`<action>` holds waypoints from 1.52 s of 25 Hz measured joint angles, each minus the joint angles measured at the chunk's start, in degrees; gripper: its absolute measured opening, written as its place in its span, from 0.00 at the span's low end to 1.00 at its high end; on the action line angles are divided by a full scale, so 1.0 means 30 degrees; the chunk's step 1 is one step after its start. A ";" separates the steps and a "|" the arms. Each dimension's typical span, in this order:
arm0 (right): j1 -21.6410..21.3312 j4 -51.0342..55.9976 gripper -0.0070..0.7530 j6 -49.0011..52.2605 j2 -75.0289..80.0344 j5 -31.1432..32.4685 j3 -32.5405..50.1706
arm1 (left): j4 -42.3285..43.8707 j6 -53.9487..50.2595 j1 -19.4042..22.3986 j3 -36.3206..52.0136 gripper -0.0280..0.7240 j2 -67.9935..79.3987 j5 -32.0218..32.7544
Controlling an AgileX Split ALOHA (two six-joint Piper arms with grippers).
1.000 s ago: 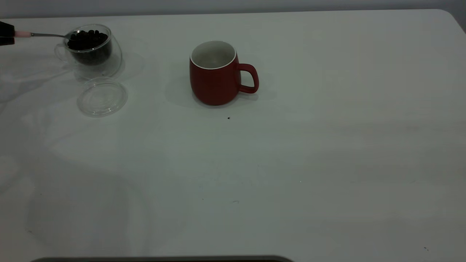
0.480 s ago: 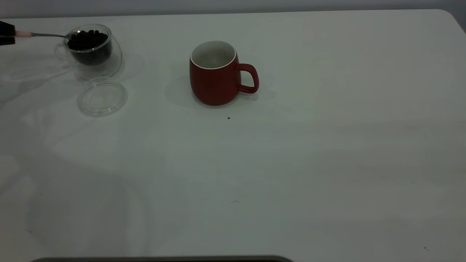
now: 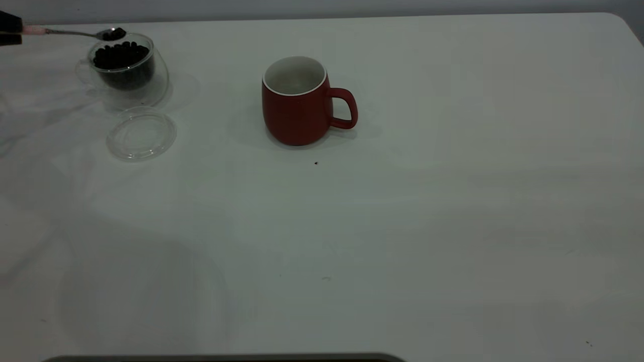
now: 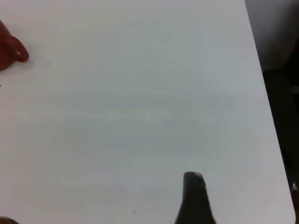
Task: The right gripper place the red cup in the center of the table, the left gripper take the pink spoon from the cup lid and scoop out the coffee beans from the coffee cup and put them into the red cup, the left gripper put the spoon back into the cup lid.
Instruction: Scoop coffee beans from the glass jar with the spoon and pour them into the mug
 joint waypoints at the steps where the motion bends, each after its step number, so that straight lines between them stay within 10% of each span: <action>1: 0.0000 0.0000 0.79 0.0000 0.0000 0.0000 0.0000 | 0.0000 0.0104 0.0000 0.0248 0.20 -0.0186 0.0005; 38: 0.0000 0.0017 0.79 0.0007 0.0000 0.0000 0.0000 | -0.0430 0.0392 -0.7932 0.3084 0.20 -0.2913 0.0002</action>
